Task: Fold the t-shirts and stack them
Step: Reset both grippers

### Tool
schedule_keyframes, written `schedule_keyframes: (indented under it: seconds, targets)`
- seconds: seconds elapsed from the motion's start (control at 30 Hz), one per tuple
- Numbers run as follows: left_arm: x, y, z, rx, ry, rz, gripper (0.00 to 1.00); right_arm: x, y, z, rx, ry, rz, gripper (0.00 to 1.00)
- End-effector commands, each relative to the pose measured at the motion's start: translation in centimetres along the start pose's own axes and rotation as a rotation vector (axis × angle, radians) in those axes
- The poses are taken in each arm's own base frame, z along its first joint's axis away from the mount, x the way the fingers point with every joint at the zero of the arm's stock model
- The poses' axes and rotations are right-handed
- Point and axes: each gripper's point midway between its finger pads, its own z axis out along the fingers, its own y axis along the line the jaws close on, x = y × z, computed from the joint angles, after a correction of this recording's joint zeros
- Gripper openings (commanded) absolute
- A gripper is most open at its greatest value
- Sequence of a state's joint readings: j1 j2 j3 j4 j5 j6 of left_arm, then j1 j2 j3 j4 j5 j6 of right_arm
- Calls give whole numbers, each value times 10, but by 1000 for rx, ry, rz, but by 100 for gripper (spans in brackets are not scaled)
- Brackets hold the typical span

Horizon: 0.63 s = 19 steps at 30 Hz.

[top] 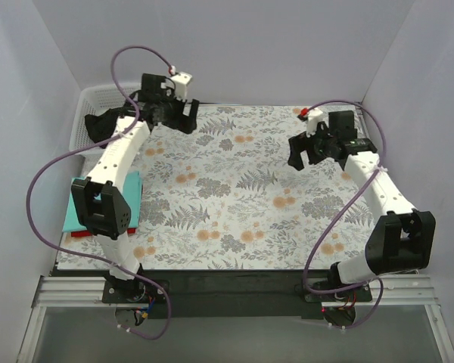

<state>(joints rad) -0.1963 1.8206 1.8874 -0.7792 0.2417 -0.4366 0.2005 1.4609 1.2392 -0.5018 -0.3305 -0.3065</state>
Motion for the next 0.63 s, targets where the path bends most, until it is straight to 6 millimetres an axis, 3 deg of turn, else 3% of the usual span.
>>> schedule_keyframes:
  seconds: [0.0,0.07,0.1,0.13,0.2,0.23,0.3,0.33,0.37,0.43,0.6]
  targets:
    - [18,-57,25,96,25,-92,85,10,-17,-19,25,-21,167,98]
    - [28,-79,27,143,30,-117,85,24,-29,-25,61,-8,227,98]
    - [53,-87,35,163,73,-135,85,29,-30,-25,67,0,242,98]
    - [63,-98,35,203,88,-144,85,34,-28,-24,64,8,244,98]
    - [81,-104,32,220,108,-177,86,49,-17,-21,25,29,248,98]
    - [110,-108,34,226,165,-192,86,55,-13,-21,13,35,249,98]
    - [119,-111,26,230,153,-191,86,75,-7,-19,14,55,250,99]
    - [139,-113,25,232,190,-203,86,83,-6,-18,19,64,248,98]
    - [140,-114,23,235,179,-202,86,96,-1,-19,20,79,246,98]
    - [144,-115,18,233,179,-205,86,103,3,-22,24,75,234,98]
    - [149,-114,13,217,189,-224,86,109,11,-27,26,40,208,98]
